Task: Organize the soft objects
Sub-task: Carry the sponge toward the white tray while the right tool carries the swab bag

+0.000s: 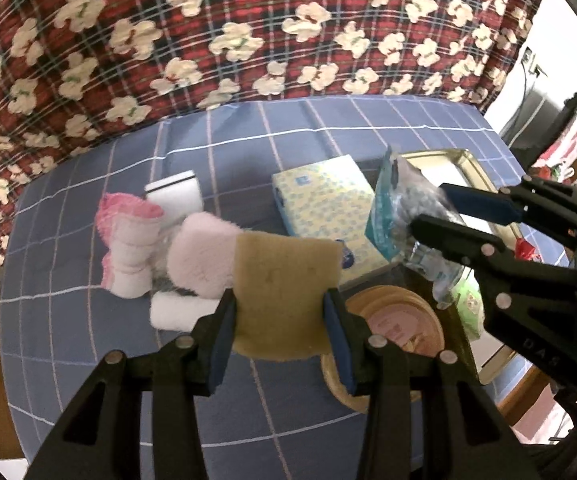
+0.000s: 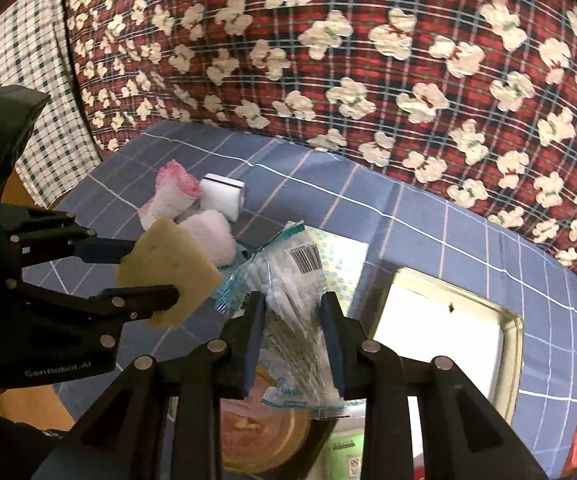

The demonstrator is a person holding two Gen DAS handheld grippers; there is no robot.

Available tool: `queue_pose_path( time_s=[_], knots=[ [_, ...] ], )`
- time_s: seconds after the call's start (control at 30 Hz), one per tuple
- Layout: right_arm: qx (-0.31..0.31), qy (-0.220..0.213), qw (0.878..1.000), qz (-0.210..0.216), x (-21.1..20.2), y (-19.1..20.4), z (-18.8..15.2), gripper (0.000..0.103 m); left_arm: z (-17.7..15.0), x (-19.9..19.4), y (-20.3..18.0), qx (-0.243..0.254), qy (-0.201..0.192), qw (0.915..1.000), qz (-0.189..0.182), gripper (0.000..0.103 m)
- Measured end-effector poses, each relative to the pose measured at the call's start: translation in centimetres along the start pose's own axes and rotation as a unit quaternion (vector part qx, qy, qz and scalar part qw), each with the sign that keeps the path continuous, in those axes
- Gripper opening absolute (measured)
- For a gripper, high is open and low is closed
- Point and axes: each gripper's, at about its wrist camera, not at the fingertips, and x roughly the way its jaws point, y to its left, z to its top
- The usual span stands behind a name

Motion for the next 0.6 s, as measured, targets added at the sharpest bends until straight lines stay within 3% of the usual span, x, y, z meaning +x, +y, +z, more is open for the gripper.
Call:
queue_pose_path(
  time_s=[0.6],
  knots=[
    [0.077, 0.011, 0.996, -0.052, -1.4, -5.1, -2.4, 0.031, 2.7, 2.1, -6.5, 0.089, 0.008, 0.9948, -0.049, 0.042]
  ],
)
